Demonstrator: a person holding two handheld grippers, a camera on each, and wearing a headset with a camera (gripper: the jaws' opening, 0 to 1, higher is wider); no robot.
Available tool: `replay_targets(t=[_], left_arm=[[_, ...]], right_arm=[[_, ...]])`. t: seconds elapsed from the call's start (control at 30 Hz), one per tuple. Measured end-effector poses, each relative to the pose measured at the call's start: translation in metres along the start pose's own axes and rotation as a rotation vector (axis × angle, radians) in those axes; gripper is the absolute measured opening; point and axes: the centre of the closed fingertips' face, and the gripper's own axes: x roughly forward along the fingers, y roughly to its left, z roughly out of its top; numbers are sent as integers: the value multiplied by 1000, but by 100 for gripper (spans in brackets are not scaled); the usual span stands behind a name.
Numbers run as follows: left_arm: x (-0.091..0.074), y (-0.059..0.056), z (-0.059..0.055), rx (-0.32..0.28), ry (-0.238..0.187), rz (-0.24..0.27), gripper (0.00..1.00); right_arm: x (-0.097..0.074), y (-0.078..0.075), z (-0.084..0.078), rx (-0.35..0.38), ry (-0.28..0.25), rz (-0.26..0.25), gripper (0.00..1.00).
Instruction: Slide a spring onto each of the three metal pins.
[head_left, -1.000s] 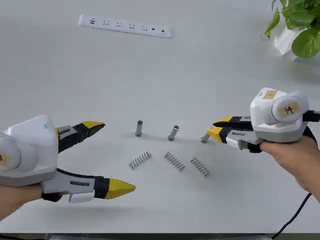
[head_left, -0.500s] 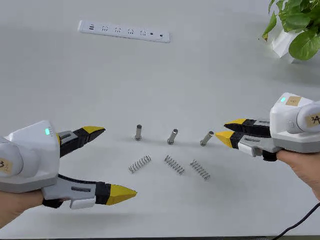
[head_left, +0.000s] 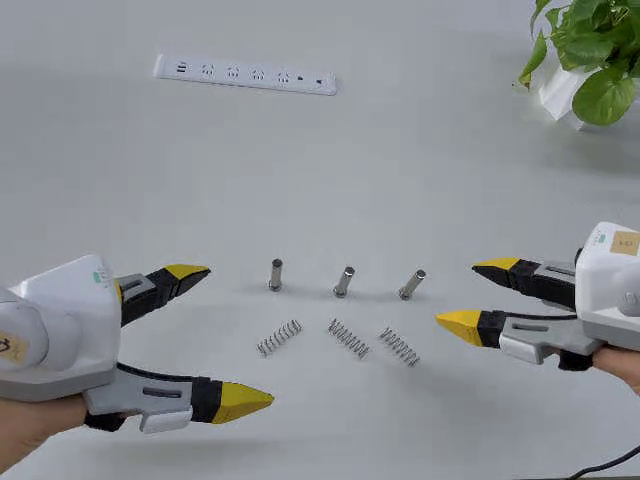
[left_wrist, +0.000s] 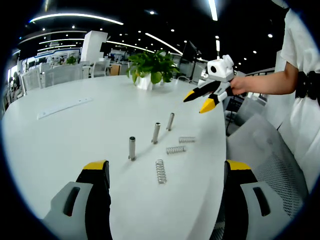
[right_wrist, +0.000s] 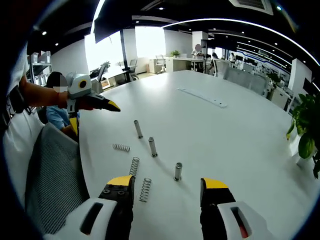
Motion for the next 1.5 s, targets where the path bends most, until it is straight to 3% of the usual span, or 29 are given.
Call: replay_targets(t=[0.47,1.07,1.5], left_arm=[[0,0,-2,5,40,21,88],[10,4,-7,5,118,60,71],[26,6,-27,8,258,109,48]], right_arm=[[-4,16,-9,-22,-58,77,78],[-8,22,-21,-39,-100,122,89],[-12,22,-34,-36,-108,126,90]])
